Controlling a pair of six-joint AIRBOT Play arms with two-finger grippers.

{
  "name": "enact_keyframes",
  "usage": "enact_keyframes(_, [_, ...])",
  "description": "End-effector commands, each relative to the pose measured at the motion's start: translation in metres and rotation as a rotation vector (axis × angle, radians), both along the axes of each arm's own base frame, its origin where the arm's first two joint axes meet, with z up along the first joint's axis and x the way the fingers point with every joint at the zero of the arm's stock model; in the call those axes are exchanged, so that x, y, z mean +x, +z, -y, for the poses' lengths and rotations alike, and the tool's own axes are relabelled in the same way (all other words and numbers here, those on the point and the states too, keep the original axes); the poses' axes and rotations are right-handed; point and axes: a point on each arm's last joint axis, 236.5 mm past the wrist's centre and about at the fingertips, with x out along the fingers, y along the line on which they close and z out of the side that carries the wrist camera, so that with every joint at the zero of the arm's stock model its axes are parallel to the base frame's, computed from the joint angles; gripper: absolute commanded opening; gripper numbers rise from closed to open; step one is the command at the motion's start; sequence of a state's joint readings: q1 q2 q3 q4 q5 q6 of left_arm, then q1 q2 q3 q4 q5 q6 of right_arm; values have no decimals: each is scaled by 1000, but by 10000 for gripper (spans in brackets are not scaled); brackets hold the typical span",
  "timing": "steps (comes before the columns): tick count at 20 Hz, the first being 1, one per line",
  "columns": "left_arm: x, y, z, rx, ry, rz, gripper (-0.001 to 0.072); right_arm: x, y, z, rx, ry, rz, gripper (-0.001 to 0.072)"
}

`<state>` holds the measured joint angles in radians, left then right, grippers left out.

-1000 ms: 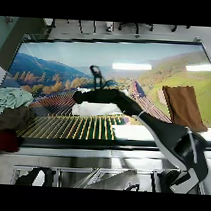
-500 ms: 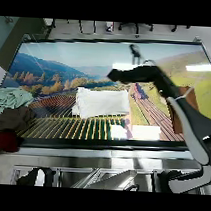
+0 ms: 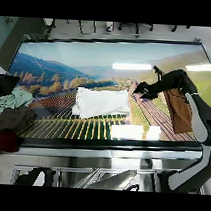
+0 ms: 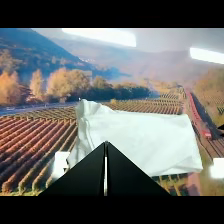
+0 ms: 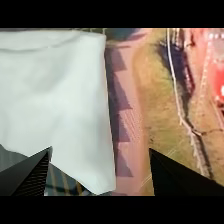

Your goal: Fold the shirts.

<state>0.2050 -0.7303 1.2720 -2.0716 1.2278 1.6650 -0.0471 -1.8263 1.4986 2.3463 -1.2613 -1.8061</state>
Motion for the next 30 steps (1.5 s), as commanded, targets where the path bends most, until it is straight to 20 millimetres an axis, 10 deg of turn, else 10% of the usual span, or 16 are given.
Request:
enact_keyframes(1, [11,-19,24,-17,-78,-63,16,-14,-28,-30,98,58,-86,704])
enact_keyframes(9, [10,-5,43,-19,-121,-2,16,-20,-54,-84,81,100,-86,699])
enact_keyframes(10, [6,-1,42,-16,-120,12,16,-21,-55,-88,82,104,-88,590])
enact_keyframes(11, [3,4,40,-13,-114,27,16,-22,-56,-91,85,108,-89,267])
enact_keyframes(12, [-1,9,39,-12,-108,42,17,-21,-56,-93,84,111,-83,93])
enact_keyframes(15, [-15,25,32,-3,-81,97,16,-13,-35,-95,103,129,-45,20])
enact_keyframes(18, [-28,40,21,9,-40,147,16,17,31,-84,120,108,93,19])
enact_keyframes(25, [-53,61,1,36,50,226,17,88,238,55,102,-210,515,18])
enact_keyframes(30, [-59,52,0,43,50,186,16,87,269,199,35,-480,578,19])
